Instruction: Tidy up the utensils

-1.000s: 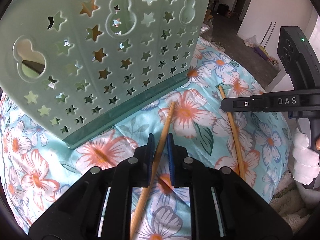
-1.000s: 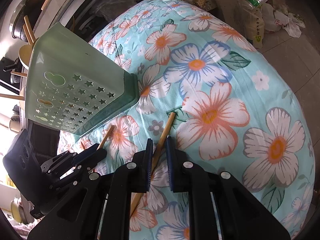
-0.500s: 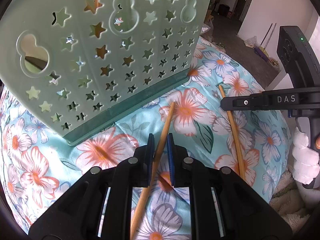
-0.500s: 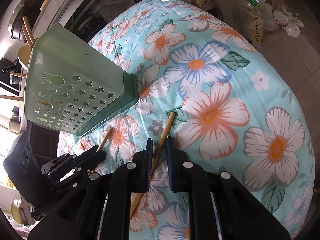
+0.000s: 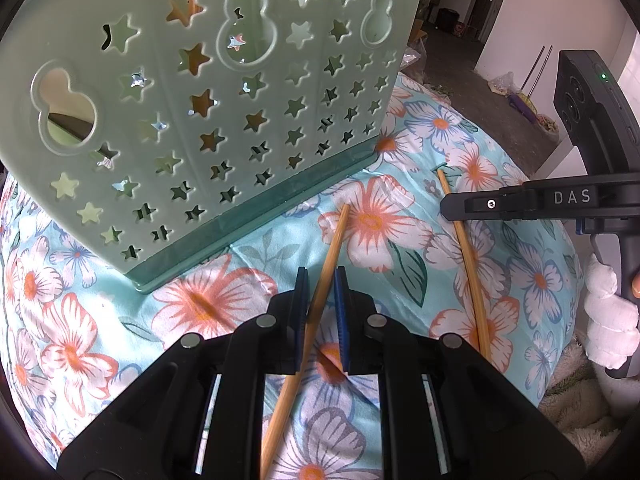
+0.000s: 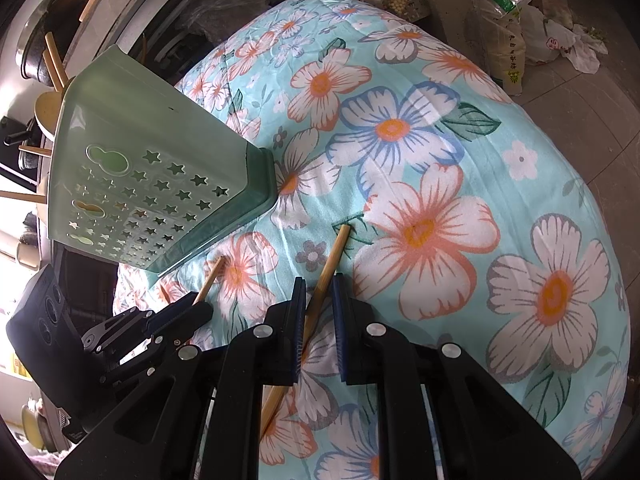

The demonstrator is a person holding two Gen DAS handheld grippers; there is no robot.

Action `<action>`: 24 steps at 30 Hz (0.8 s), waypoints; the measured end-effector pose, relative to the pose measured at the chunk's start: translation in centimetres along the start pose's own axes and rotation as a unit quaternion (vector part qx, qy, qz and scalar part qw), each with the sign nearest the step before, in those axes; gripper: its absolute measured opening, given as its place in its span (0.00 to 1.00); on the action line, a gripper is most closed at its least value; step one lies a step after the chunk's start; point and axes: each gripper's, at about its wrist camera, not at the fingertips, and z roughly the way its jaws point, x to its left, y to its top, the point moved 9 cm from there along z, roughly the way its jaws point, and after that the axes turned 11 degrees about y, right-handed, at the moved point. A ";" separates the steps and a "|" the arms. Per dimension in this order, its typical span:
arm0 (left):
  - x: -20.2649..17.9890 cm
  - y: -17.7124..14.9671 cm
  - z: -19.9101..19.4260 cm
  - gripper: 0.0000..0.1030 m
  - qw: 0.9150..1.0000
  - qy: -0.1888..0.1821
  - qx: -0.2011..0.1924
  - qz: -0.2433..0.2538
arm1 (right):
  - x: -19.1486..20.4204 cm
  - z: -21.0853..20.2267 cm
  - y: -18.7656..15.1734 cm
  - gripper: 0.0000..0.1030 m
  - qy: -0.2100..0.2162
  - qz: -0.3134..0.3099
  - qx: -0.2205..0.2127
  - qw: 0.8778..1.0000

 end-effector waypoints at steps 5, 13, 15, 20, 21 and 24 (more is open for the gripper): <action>0.0 0.0 0.0 0.12 1.000 0.000 0.000 0.001 | 0.0 0.0 0.0 0.13 0.000 0.000 0.000 1.000; -0.5 0.0 0.3 0.12 1.000 0.020 -0.006 0.021 | 0.0 0.2 0.2 0.13 -0.006 -0.003 -0.003 1.000; -0.7 0.1 0.3 0.12 0.999 0.030 -0.010 0.031 | 0.1 0.2 0.2 0.13 -0.008 -0.004 -0.004 1.000; -1.2 0.2 0.4 0.12 0.998 0.047 -0.016 0.047 | 0.3 0.2 0.1 0.13 -0.016 -0.012 -0.006 1.000; -1.2 0.2 0.4 0.12 0.997 0.049 -0.016 0.049 | 0.4 0.2 0.1 0.13 -0.016 -0.014 -0.007 1.000; -1.2 0.2 0.4 0.12 0.997 0.052 -0.017 0.051 | 0.4 0.1 0.1 0.13 -0.018 -0.017 -0.007 1.000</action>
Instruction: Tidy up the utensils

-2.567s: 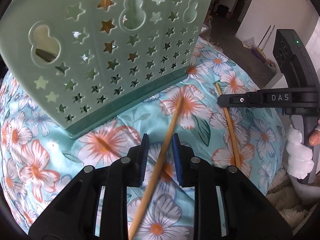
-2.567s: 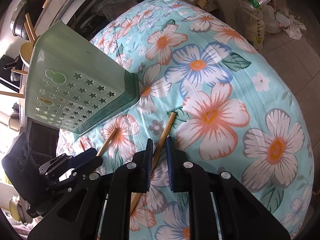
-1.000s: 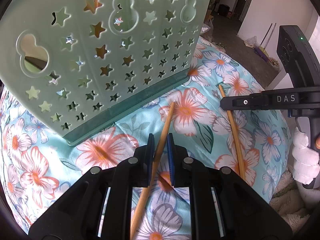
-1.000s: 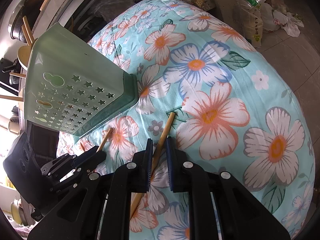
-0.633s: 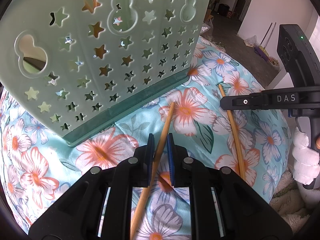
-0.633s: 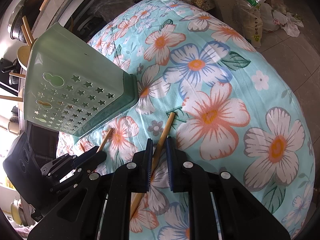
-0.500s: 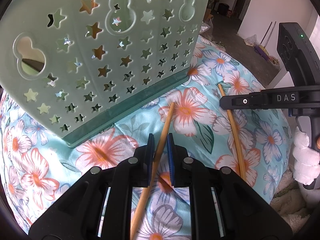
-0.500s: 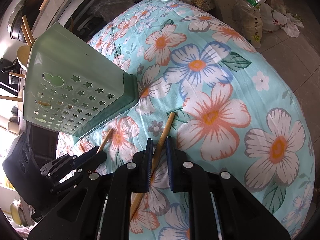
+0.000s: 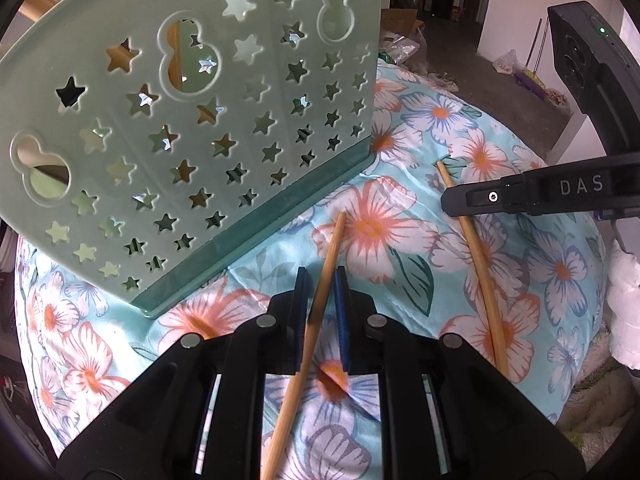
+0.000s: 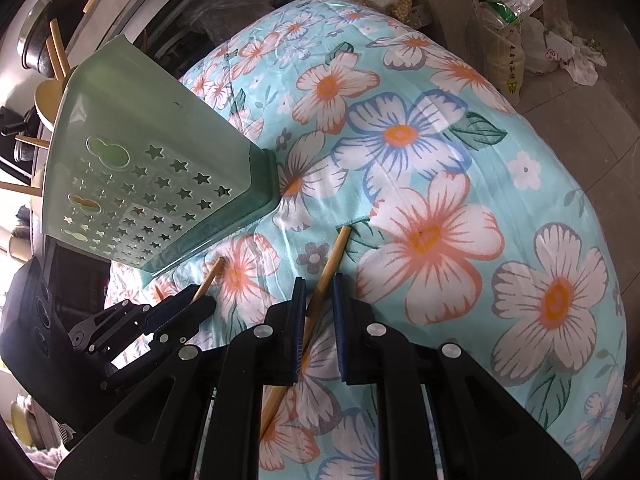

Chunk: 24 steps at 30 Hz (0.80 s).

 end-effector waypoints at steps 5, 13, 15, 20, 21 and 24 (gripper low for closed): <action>0.0 0.0 0.0 0.12 1.000 0.001 0.000 0.001 | 0.0 0.0 0.0 0.13 0.001 0.001 0.000 1.000; -0.3 0.2 0.0 0.12 1.000 0.003 -0.001 0.003 | -0.1 0.1 0.1 0.13 0.005 0.010 0.003 1.000; -0.3 0.2 0.0 0.12 1.000 0.003 -0.001 0.003 | -0.1 0.1 0.1 0.13 0.005 0.011 0.003 1.000; -0.4 0.3 0.1 0.12 1.000 0.003 -0.001 0.003 | -0.2 0.1 0.2 0.13 0.007 0.014 0.004 1.000; -0.3 0.4 0.2 0.12 1.000 0.003 -0.001 0.004 | -0.2 0.1 0.2 0.13 0.007 0.013 0.004 1.000; -0.4 0.5 0.3 0.12 1.000 0.004 -0.003 0.005 | -0.2 0.1 0.2 0.13 0.007 0.014 0.004 1.000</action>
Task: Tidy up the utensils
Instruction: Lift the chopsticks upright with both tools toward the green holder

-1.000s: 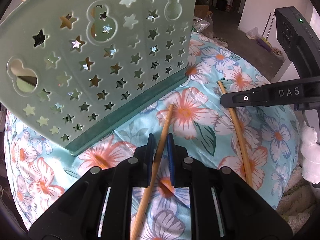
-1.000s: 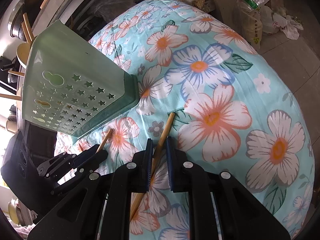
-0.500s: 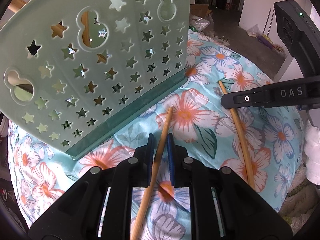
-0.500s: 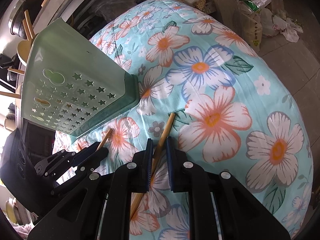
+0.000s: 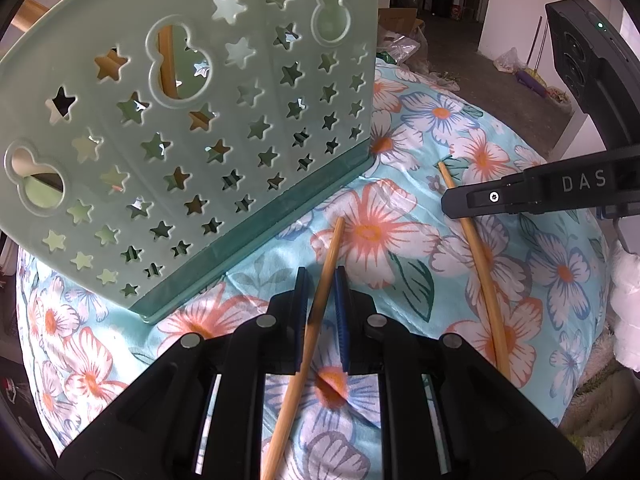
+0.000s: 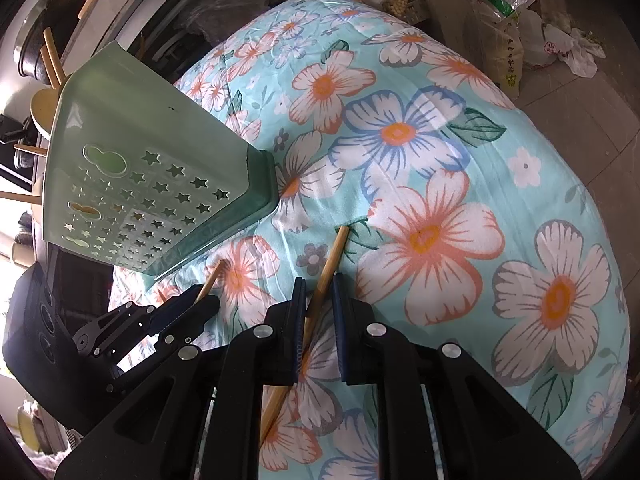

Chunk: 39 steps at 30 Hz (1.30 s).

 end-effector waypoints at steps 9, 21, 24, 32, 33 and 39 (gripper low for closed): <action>-0.3 0.9 0.6 0.12 1.000 -0.001 -0.006 -0.003 | 0.0 0.0 0.1 0.13 0.001 0.002 -0.002 1.000; 0.9 2.8 -2.4 0.05 0.998 -0.036 -0.035 -0.030 | 1.7 -3.4 1.6 0.10 0.041 -0.006 -0.048 0.998; 1.8 3.7 -4.2 0.05 0.996 -0.051 -0.056 -0.043 | 2.6 -4.7 2.1 0.09 0.047 -0.017 -0.068 0.996; 3.7 5.8 -10.0 0.05 0.985 -0.096 -0.117 -0.087 | 4.8 -8.1 3.3 0.07 0.062 -0.045 -0.114 0.991; 4.2 6.1 -10.7 0.05 0.983 -0.100 -0.125 -0.092 | 5.1 -8.4 3.4 0.07 0.064 -0.049 -0.117 0.990; 6.0 7.7 -13.9 0.05 0.974 -0.115 -0.162 -0.113 | 6.0 -9.5 3.8 0.07 0.070 -0.062 -0.131 0.987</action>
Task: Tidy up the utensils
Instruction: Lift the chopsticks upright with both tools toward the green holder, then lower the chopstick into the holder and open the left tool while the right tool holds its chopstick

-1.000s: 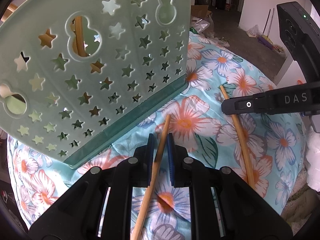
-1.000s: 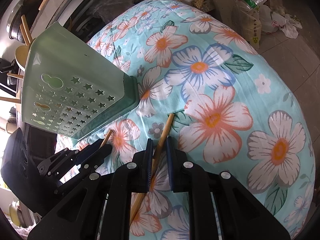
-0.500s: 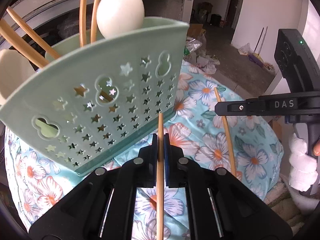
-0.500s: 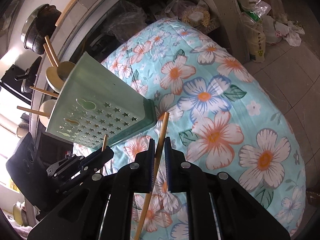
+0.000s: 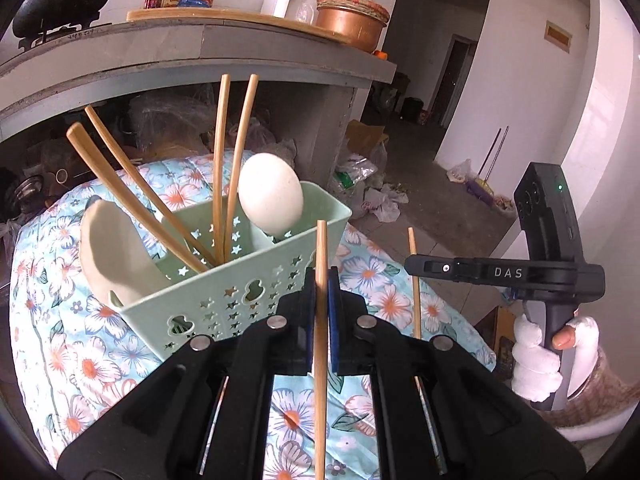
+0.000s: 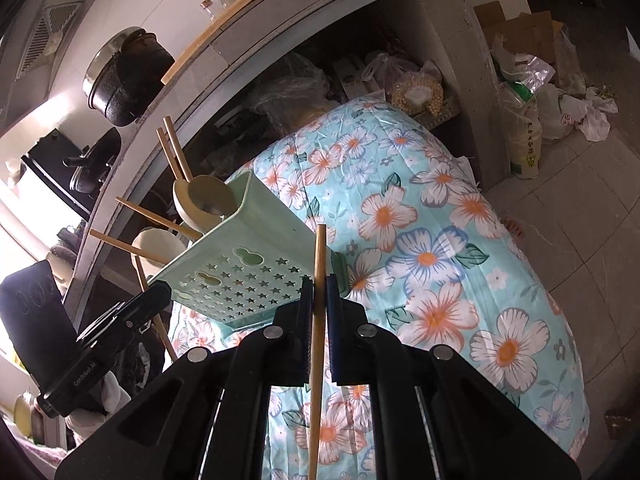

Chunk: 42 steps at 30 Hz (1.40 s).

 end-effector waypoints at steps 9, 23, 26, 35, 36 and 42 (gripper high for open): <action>-0.3 2.9 -3.2 0.05 0.998 -0.026 -0.052 -0.023 | 0.7 -0.7 0.4 0.07 0.002 -0.009 -0.009 1.000; 1.5 13.3 -13.2 0.05 0.979 -0.049 -0.193 -0.032 | -0.3 -1.0 0.7 0.07 -0.001 0.003 -0.011 1.000; 1.7 14.6 -14.6 0.05 0.975 -0.038 -0.218 -0.029 | -0.4 -1.0 0.7 0.07 -0.001 0.005 -0.010 1.000; 3.5 15.0 -12.5 0.05 0.973 0.029 -0.228 -0.026 | -0.7 -1.0 0.8 0.07 -0.001 0.009 -0.009 1.000; 3.7 14.8 -11.7 0.05 0.974 0.037 -0.223 -0.028 | -0.7 -1.0 0.7 0.07 -0.002 0.010 -0.009 1.000; 5.3 14.3 -8.4 0.05 0.976 0.054 -0.205 -0.045 | -0.8 -1.0 0.7 0.07 -0.002 0.011 -0.008 1.000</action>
